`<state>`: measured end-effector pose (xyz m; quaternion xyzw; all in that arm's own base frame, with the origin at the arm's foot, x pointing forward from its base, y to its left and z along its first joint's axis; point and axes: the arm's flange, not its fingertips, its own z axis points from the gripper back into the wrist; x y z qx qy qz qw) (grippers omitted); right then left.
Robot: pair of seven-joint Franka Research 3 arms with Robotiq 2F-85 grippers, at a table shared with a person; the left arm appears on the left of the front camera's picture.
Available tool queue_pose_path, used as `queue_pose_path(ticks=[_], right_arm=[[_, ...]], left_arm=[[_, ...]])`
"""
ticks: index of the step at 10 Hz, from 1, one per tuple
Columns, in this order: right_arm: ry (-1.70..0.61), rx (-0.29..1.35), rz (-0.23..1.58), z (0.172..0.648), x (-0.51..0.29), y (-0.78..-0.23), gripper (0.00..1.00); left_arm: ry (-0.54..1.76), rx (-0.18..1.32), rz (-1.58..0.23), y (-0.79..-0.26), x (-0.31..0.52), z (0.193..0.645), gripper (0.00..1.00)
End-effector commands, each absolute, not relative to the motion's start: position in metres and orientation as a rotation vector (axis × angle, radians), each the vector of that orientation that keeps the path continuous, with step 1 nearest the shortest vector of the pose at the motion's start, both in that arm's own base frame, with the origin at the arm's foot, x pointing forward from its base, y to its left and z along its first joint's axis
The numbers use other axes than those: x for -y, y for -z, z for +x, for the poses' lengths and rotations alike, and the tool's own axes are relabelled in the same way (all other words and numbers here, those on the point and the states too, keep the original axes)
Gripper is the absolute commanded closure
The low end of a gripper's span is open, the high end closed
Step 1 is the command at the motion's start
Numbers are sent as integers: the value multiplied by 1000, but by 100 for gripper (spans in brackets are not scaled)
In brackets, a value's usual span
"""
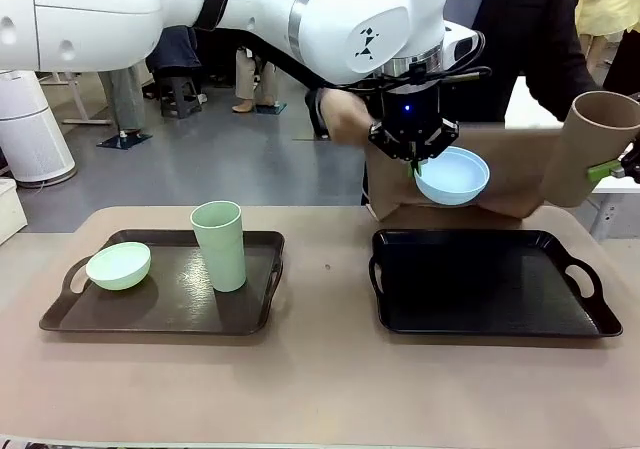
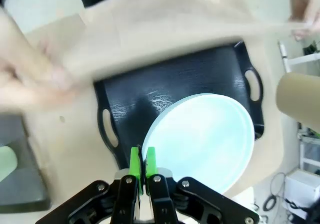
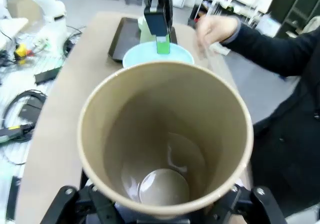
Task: Set up a tray with a mat and arrange the tableware.
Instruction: Pick up the Picnic Bowl and Reusable plastic cup from the Handle tray in front of the human's position and hold them in the air, then place the Picnic Bowl and Reusable plastic cup back onto the Handle tray in front of the human's position.
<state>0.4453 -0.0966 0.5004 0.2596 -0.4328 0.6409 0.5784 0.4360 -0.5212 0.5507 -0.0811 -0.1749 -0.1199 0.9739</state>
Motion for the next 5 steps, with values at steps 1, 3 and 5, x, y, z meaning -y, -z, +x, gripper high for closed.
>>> queue_pose_path(ticks=[1,3,5], right_arm=[[-1490,1017,619,452,100,-490,100],[-1490,1017,619,452,100,-490,100],[-1490,1017,619,452,100,-490,100]], left_arm=[[235,353,-178,-546,521,442,100],[235,353,-178,-546,521,442,100],[235,353,-178,-546,521,442,100]])
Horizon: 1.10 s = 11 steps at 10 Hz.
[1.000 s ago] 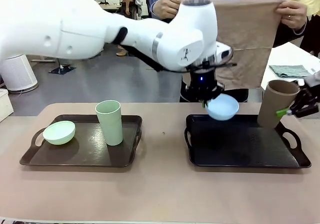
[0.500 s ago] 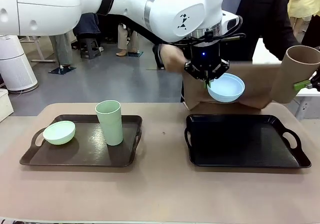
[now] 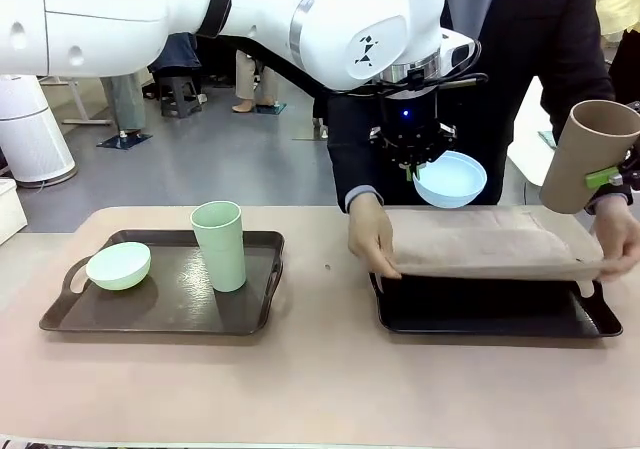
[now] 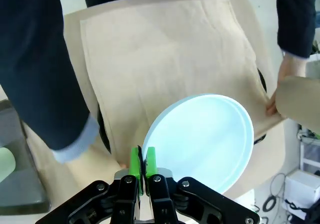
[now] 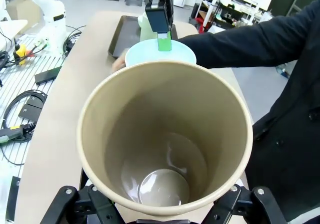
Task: Set up a tray with a mat and arrange the tableware.
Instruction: Place the Picnic Bowl and Reusable plastic cup back onto the Handle tray in front of the human's position.
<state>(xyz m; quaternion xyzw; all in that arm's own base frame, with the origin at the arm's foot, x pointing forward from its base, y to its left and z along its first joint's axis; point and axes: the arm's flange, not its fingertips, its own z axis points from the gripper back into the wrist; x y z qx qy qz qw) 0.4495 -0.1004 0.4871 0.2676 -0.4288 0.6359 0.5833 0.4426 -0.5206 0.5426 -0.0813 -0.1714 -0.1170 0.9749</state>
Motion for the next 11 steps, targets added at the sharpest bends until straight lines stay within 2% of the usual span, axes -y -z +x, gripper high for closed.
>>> queue_pose_path(ticks=[1,11], right_arm=[[-1490,1017,619,452,100,-490,100],[-1490,1017,619,452,100,-490,100]], left_arm=[[235,353,-178,-546,521,442,100],[235,353,-178,-546,521,442,100]])
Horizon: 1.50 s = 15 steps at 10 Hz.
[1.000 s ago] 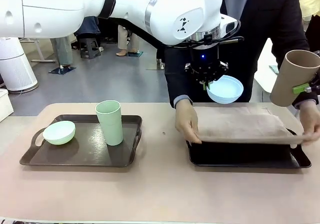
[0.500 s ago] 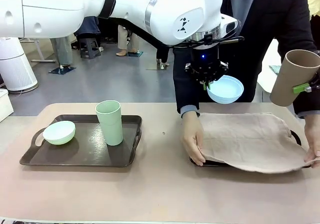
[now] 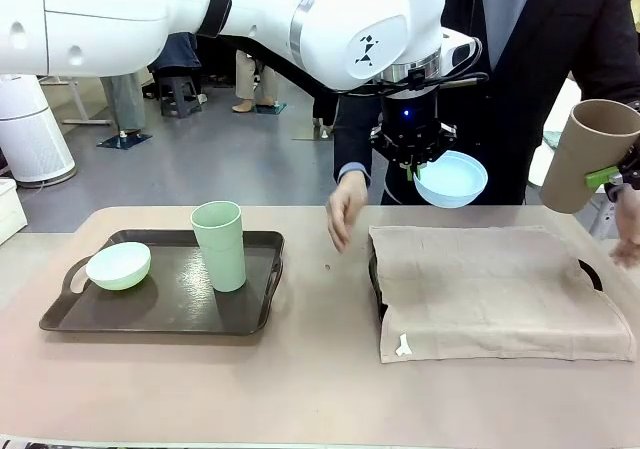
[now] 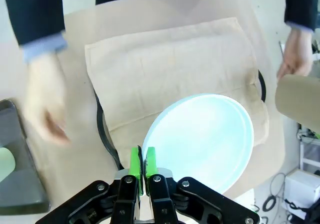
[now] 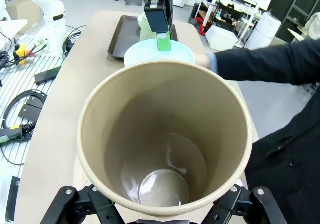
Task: Set up a tray with a mat and arrange the tableware.
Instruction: Place the Picnic Bowl and Reusable plastic cup back onto the Handle tray in front of the human's position.
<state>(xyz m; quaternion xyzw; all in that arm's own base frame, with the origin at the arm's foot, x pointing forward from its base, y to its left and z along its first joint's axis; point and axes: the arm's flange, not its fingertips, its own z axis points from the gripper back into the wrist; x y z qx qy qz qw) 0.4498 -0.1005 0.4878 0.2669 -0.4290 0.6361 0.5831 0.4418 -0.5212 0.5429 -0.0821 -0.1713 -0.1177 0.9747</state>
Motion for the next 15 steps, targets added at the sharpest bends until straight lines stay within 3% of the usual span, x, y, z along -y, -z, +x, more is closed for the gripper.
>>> queue_pose_path(ticks=[1,13,14,15], right_arm=[[-1490,1017,619,452,100,-490,100],[-1490,1017,619,452,100,-490,100],[-1485,1002,623,450,101,-488,15],[-1484,963,639,456,101,-463,15]], left_arm=[[235,353,-178,-546,521,442,100],[235,353,-178,-546,521,442,100],[238,345,-166,-543,521,442,96],[237,333,-145,-522,524,447,96]])
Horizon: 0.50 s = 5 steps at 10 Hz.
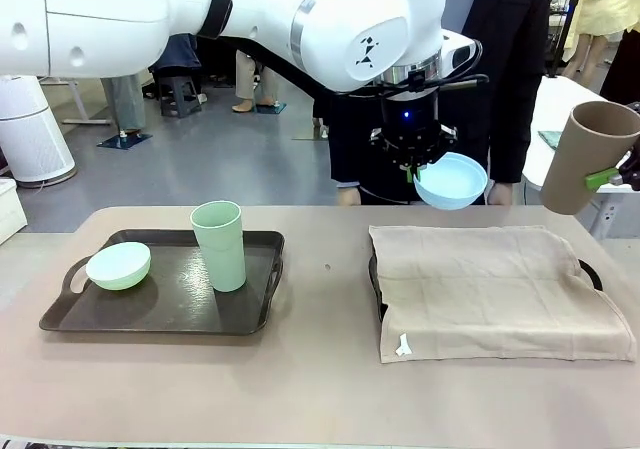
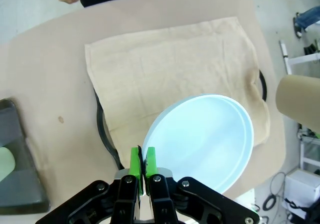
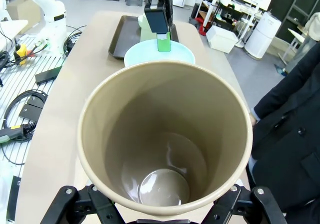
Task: Set up a tray with a mat and arrange the tableware.
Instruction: Place the Picnic Bowl and Reusable plastic cup back onto the Handle tray in front of the human's position.
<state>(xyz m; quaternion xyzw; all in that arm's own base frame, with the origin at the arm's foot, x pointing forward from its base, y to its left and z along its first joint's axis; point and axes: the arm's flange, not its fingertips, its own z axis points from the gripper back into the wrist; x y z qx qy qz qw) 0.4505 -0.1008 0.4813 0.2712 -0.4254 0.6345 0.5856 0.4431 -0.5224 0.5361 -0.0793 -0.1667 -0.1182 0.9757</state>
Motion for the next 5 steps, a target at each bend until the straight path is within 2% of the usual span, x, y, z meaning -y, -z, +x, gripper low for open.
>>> queue_pose_path(ticks=[1,4,5], right_arm=[[-1470,948,672,460,104,-440,15],[-1446,943,750,464,103,-381,15],[-1399,951,685,462,100,-377,15]], left_arm=[[253,318,-140,-500,529,452,96],[276,251,-141,-435,545,467,96],[248,222,-137,-434,547,467,96]])
